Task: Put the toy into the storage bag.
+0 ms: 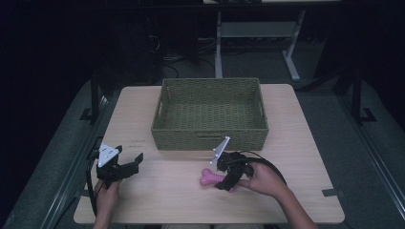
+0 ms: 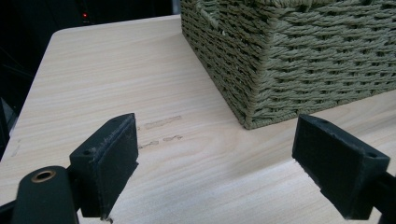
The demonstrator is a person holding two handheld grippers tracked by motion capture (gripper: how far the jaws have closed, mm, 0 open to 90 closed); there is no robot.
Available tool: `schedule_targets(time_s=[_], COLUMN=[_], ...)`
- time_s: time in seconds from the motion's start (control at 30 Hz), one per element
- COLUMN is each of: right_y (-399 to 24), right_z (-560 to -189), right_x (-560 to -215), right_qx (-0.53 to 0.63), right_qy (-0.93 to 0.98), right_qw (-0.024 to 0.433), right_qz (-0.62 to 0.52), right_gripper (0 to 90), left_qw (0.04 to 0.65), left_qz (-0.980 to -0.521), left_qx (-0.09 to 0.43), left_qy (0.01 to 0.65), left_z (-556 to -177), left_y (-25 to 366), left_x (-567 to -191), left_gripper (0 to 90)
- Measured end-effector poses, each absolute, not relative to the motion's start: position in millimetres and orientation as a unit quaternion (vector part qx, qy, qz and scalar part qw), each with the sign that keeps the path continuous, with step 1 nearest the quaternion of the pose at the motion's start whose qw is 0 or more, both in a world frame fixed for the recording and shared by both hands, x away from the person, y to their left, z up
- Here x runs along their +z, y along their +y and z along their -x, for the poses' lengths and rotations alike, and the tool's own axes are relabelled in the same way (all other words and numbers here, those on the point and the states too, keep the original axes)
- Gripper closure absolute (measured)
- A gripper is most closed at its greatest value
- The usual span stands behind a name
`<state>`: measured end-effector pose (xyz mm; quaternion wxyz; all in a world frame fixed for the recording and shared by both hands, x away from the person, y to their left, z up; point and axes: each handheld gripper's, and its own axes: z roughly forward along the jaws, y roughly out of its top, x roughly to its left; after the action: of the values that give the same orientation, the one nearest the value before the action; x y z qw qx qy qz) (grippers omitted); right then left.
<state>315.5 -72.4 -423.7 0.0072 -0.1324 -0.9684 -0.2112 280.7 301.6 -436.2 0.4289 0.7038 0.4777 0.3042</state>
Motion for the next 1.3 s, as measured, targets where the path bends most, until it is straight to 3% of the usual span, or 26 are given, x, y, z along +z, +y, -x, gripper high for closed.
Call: schedule_targets(time_s=[0.67, 1.3], right_y=[-63.5, -61.7], right_z=[-317.9, -317.7], right_x=[-433.8, -438.5], right_qx=[-0.189, -0.180], right_qy=[-0.974, -0.977], right_qw=[0.008, 0.007], right_qz=[0.122, 0.111], right_gripper=[48.4, 56.1], left_qw=[0.431, 0.437], left_qz=[-0.701, -0.697], left_qx=[0.304, 0.301], left_qy=[0.480, 0.483], left_z=[-281.1, -281.0], left_y=[302.6, 304.4], left_x=[-436.0, -435.8], left_gripper=[13.9, 13.8])
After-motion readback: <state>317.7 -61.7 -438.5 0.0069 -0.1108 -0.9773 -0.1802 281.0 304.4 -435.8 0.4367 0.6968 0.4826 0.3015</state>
